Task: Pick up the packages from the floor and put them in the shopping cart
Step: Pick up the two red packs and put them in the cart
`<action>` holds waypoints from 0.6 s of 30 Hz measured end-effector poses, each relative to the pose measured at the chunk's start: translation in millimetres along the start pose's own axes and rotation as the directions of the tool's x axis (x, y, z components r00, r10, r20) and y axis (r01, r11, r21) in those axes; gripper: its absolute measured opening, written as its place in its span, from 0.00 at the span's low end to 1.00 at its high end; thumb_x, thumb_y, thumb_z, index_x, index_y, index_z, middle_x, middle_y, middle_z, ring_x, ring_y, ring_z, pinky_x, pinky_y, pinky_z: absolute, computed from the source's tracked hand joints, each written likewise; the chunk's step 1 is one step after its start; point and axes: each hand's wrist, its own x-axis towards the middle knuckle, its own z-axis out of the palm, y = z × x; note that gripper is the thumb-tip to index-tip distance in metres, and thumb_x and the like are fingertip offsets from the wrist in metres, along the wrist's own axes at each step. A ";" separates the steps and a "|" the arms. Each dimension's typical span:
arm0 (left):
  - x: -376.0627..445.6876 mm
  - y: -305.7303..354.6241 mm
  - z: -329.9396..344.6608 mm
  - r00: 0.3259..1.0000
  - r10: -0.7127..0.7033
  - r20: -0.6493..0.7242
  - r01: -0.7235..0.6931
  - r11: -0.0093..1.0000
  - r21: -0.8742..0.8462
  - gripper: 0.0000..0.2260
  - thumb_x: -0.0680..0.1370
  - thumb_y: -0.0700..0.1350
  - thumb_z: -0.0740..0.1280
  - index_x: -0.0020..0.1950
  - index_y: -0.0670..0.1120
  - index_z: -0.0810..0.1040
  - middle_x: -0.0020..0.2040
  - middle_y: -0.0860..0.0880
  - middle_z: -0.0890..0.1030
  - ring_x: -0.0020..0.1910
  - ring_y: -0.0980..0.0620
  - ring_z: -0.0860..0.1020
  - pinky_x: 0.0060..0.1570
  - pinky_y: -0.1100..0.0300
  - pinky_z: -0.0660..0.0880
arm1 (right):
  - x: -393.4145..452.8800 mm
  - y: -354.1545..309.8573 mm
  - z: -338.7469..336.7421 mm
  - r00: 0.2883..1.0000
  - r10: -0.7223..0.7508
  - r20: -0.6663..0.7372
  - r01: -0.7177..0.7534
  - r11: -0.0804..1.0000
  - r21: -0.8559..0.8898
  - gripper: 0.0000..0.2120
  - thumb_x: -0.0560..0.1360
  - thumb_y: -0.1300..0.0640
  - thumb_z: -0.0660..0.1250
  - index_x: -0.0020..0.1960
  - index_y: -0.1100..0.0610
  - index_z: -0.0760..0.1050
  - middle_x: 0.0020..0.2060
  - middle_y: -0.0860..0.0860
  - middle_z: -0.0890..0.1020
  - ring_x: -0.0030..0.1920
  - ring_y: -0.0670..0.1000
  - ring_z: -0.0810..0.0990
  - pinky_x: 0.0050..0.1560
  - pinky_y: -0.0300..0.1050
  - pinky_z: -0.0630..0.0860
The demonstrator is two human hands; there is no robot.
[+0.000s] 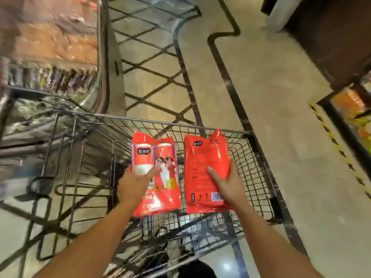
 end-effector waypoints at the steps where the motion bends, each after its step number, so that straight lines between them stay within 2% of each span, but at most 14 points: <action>1: 4.9 -9.0 12.8 0.999 -0.033 0.004 0.033 0.999 0.031 0.44 0.58 0.80 0.72 0.55 0.45 0.79 0.43 0.48 0.80 0.43 0.44 0.77 0.44 0.54 0.71 | 12.6 12.2 8.7 0.999 0.018 0.031 -0.018 1.000 -0.004 0.38 0.71 0.32 0.75 0.73 0.47 0.66 0.53 0.47 0.85 0.48 0.51 0.88 0.54 0.59 0.86; 4: 23.8 -33.1 52.8 0.994 -0.108 -0.007 0.109 0.991 0.080 0.42 0.57 0.80 0.72 0.53 0.46 0.78 0.47 0.46 0.82 0.52 0.39 0.83 0.49 0.51 0.75 | 49.2 48.0 37.4 0.989 0.077 0.129 -0.077 0.997 -0.010 0.40 0.71 0.31 0.74 0.75 0.47 0.64 0.57 0.50 0.86 0.50 0.54 0.89 0.56 0.61 0.85; 6: 43.6 -44.7 76.1 0.993 -0.116 -0.037 0.120 0.986 0.114 0.38 0.57 0.80 0.70 0.46 0.48 0.75 0.42 0.48 0.79 0.52 0.39 0.83 0.47 0.52 0.73 | 74.2 71.8 55.8 0.979 0.103 0.177 -0.100 0.995 -0.026 0.39 0.72 0.31 0.73 0.74 0.46 0.62 0.57 0.51 0.86 0.50 0.54 0.89 0.55 0.59 0.85; 7: 55.3 -49.5 87.2 0.993 -0.112 -0.046 0.117 0.984 0.131 0.38 0.56 0.79 0.69 0.44 0.47 0.77 0.40 0.48 0.80 0.51 0.39 0.83 0.47 0.52 0.75 | 87.6 83.3 64.1 0.977 0.103 0.185 -0.098 0.994 -0.039 0.38 0.71 0.31 0.73 0.74 0.45 0.62 0.56 0.49 0.86 0.48 0.51 0.88 0.54 0.55 0.85; 10: 91.0 -67.0 117.5 0.995 -0.070 -0.066 0.081 0.979 0.189 0.43 0.58 0.79 0.71 0.47 0.40 0.84 0.46 0.38 0.84 0.53 0.36 0.82 0.55 0.44 0.80 | 125.0 114.2 84.1 0.979 0.126 0.158 -0.112 0.989 -0.095 0.42 0.73 0.33 0.74 0.76 0.50 0.61 0.53 0.44 0.82 0.49 0.49 0.84 0.56 0.47 0.79; 14: 124.1 -81.3 148.2 0.981 -0.134 -0.142 0.163 0.964 0.210 0.43 0.63 0.75 0.74 0.55 0.36 0.83 0.54 0.33 0.82 0.57 0.35 0.81 0.57 0.46 0.78 | 153.0 147.9 109.1 0.968 0.185 0.171 -0.158 0.974 -0.162 0.38 0.73 0.34 0.74 0.71 0.52 0.60 0.49 0.39 0.78 0.45 0.46 0.81 0.50 0.39 0.72; 15: 131.7 -85.0 153.9 0.984 -0.124 -0.128 0.150 0.965 0.213 0.42 0.64 0.74 0.74 0.55 0.37 0.83 0.54 0.33 0.83 0.57 0.35 0.81 0.57 0.46 0.79 | 156.3 155.0 116.1 0.963 0.197 0.183 -0.167 0.972 -0.166 0.39 0.74 0.35 0.74 0.72 0.54 0.59 0.51 0.42 0.79 0.47 0.49 0.82 0.52 0.41 0.74; 17: 143.5 -91.5 162.4 0.993 -0.098 -0.067 0.111 0.963 0.244 0.40 0.66 0.71 0.75 0.59 0.38 0.82 0.55 0.35 0.83 0.57 0.36 0.82 0.58 0.44 0.79 | 159.3 165.1 130.7 0.953 0.220 0.209 -0.188 0.969 -0.162 0.42 0.74 0.36 0.74 0.75 0.57 0.57 0.60 0.53 0.83 0.57 0.59 0.84 0.61 0.53 0.78; 18: 147.8 -94.2 164.7 0.994 -0.094 -0.056 0.105 0.962 0.253 0.39 0.67 0.70 0.76 0.62 0.38 0.81 0.57 0.35 0.83 0.58 0.36 0.82 0.58 0.43 0.79 | 159.7 167.3 138.1 0.949 0.231 0.215 -0.198 0.966 -0.164 0.44 0.75 0.36 0.74 0.77 0.58 0.55 0.64 0.58 0.82 0.61 0.62 0.83 0.66 0.60 0.77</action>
